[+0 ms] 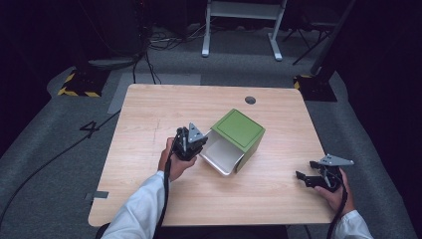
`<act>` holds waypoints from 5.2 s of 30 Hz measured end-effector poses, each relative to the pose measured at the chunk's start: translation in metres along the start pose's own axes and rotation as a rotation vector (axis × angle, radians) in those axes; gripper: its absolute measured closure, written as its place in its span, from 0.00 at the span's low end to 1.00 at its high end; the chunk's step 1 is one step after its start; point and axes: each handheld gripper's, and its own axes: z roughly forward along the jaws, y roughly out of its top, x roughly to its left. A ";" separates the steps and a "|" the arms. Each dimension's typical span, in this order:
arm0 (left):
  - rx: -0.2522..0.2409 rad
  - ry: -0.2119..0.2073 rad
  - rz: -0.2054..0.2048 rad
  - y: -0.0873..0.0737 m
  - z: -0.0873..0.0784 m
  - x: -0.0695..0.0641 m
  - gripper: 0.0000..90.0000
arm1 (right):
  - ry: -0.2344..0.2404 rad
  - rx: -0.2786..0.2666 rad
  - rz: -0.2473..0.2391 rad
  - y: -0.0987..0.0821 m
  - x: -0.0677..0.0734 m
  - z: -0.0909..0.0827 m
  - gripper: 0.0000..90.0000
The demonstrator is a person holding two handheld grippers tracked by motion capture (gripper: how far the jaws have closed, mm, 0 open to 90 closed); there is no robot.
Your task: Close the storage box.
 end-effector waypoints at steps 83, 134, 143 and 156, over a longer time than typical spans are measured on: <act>0.197 -0.008 0.107 -0.067 -0.058 0.045 0.19 | 0.000 0.000 0.001 0.000 0.000 0.000 0.21; 0.192 0.022 -0.180 -0.165 -0.094 0.068 0.18 | 0.003 -0.001 -0.003 0.000 0.000 0.000 0.22; 0.191 0.019 -0.178 -0.165 -0.094 0.068 0.18 | 0.002 -0.001 -0.003 0.000 0.000 0.000 0.22; 0.192 0.019 -0.173 -0.165 -0.094 0.069 0.18 | 0.002 -0.001 -0.003 0.000 0.000 0.000 0.22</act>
